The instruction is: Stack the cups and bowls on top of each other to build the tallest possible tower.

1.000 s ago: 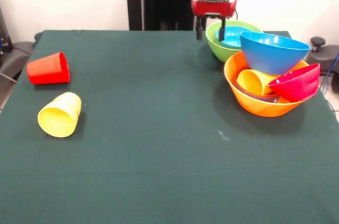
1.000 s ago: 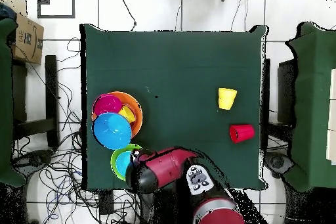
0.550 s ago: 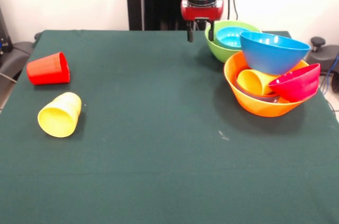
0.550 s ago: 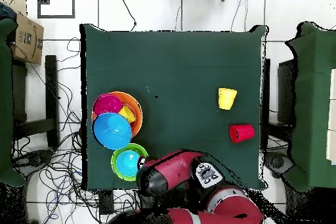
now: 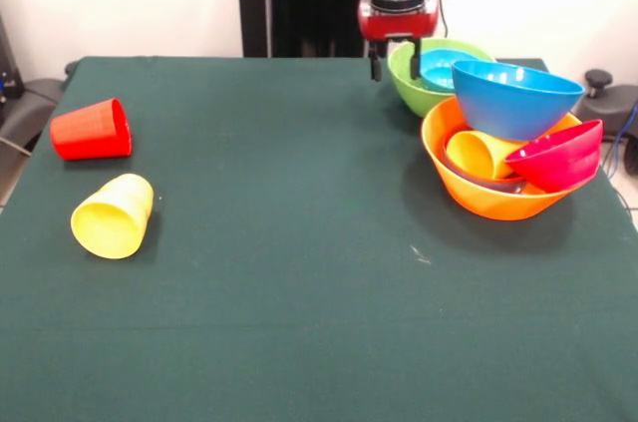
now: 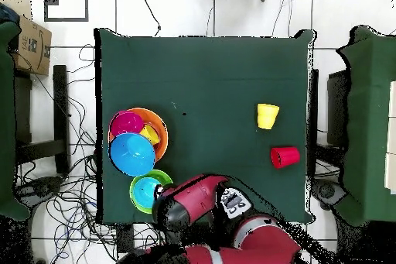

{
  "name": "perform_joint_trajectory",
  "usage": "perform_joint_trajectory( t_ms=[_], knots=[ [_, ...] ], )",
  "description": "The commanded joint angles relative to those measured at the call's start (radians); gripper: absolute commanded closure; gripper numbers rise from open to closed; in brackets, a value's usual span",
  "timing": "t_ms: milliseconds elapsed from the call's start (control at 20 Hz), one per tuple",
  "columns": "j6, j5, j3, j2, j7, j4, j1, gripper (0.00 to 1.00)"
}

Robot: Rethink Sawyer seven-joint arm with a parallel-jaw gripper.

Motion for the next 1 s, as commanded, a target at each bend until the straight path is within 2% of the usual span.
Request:
perform_joint_trajectory(
  t_ms=[50, 500, 1000],
  knots=[
    [0.082, 0.029, 0.111, -0.018, -0.019, -0.027, 0.075, 0.00],
    [0.037, -0.004, 0.049, 0.028, 0.007, -0.061, 0.123, 0.00],
    [-0.001, -0.099, -0.014, 0.092, -0.039, -0.088, 0.065, 0.00]
  ],
)
